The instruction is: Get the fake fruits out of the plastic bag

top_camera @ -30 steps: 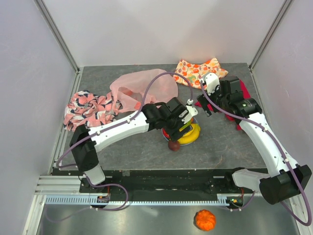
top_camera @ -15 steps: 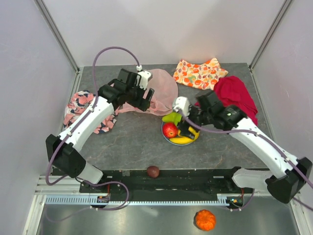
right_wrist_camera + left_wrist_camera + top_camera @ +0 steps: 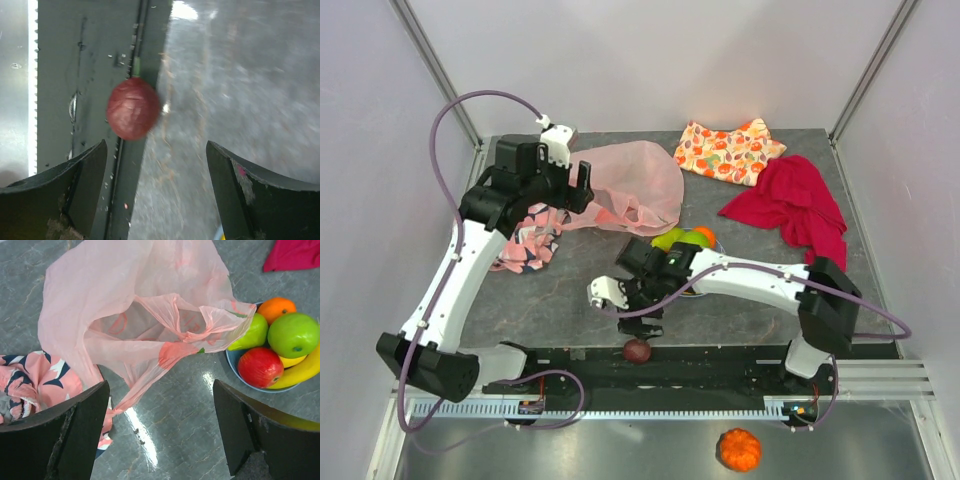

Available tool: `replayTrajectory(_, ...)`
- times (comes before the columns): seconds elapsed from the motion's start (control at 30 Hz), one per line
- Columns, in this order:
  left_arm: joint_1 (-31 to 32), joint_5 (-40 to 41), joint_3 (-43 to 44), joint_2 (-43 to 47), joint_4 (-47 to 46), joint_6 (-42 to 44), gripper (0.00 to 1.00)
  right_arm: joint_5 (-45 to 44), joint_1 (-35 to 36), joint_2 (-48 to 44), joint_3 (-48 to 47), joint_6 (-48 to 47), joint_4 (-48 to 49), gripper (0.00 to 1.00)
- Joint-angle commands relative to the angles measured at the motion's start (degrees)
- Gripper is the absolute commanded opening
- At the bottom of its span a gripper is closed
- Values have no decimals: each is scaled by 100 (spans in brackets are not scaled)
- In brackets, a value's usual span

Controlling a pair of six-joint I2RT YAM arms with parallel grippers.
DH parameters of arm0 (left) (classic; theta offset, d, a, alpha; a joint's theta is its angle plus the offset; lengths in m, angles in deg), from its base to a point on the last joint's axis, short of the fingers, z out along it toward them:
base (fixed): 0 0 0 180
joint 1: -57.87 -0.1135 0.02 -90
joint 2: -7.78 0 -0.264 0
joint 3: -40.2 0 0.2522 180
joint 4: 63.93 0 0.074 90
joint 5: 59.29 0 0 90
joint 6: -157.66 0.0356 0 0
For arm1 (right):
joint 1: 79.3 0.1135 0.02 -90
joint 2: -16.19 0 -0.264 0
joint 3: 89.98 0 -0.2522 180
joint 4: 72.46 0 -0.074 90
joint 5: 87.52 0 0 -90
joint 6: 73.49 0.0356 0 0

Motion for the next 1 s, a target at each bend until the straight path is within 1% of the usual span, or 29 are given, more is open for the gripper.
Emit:
replayTrajectory(0.0,-493,-432,-206,386,-234,-272,92,208,253,407,-207,-79,174,88)
replayTrajectory(0.17,-881,-598,-381,693,-251,-307,92,270,333,652,-84,141,367,88)
replayTrajectory(0.2,-977,-651,-399,729,-260,-446,93,200,342,714,-110,185,385,89)
replayTrajectory(0.27,-1039,-739,-452,773,-251,-483,93,190,420,872,-119,177,341,88)
replayTrajectory(0.53,-1180,-827,-478,756,-242,-509,93,313,535,1014,-32,141,235,83)
replayTrajectory(0.57,-1189,-845,-461,756,-251,-518,93,322,544,1014,-5,133,279,80)
replayTrajectory(0.63,-1198,-889,-443,720,-251,-535,93,357,570,1031,56,115,375,78)
replayTrajectory(0.77,-1233,-933,-443,677,-260,-544,93,428,614,1154,65,80,411,60)
replayTrajectory(0.87,-1259,-959,-434,624,-251,-544,93,428,614,1233,13,19,341,56)
replayTrajectory(0.9,-1259,-968,-426,606,-260,-544,93,419,623,1251,-5,-8,306,51)
replayTrajectory(0.93,-1259,-994,-391,571,-260,-544,93,410,614,1277,-14,-34,253,43)
replayTrajectory(0.97,-1259,-1003,-382,536,-269,-553,93,375,623,1269,-40,-61,244,39)
